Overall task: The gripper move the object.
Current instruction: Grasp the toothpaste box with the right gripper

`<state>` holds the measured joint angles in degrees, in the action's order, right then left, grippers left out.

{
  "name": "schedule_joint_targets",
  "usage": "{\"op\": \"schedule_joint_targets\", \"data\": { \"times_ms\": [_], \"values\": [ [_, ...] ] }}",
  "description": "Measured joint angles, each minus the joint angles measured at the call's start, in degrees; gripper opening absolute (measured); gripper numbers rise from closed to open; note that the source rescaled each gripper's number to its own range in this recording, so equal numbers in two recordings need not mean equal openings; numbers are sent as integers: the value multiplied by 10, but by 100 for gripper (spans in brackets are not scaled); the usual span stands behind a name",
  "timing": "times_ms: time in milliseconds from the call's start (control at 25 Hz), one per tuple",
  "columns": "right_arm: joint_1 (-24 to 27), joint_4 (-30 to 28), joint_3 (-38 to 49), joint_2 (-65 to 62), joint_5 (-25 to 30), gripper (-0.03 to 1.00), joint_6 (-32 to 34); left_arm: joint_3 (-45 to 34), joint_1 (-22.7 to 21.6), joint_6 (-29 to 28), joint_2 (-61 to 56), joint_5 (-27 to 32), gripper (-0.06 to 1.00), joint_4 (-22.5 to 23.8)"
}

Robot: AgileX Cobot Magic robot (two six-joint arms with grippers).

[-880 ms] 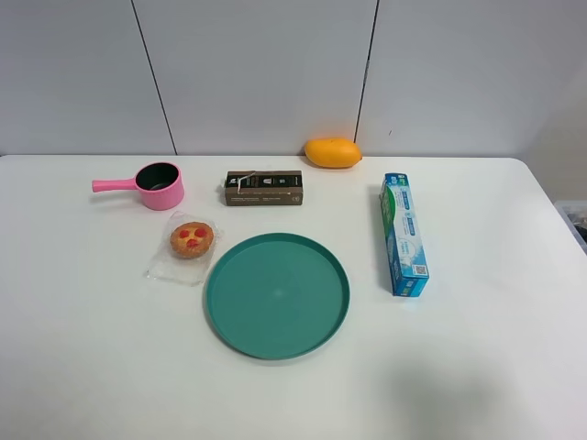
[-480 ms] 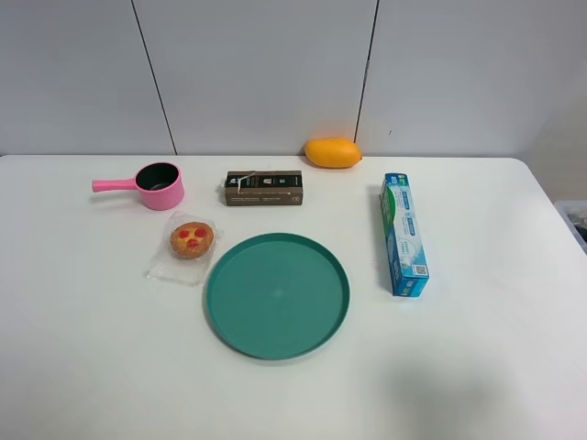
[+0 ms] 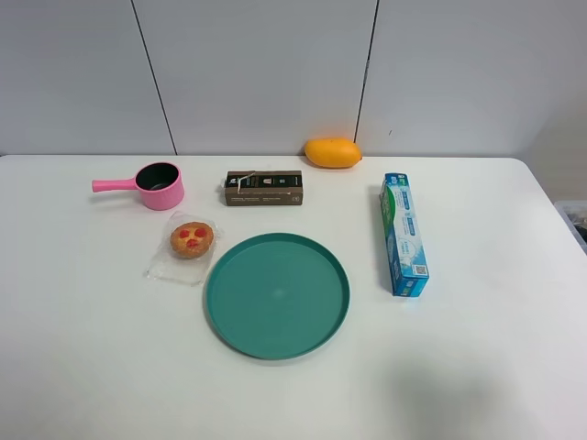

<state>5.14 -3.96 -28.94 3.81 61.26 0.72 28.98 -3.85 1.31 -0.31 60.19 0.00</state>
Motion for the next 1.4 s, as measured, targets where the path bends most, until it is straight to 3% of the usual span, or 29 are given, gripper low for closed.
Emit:
{"op": "schedule_joint_targets", "data": {
  "times_ms": [320,600,1120,1400],
  "values": [
    [0,23,0,31,0,100,0,0,0,0,0,0,100,0],
    [0,56,-22,196,1,100,1,0,0,0,0,0,100,0],
    [-4,84,-352,662,-11,100,0,0,0,0,0,0,100,0],
    [-68,88,-473,851,0,100,-4,0,0,0,0,0,100,0]
  ]
}}
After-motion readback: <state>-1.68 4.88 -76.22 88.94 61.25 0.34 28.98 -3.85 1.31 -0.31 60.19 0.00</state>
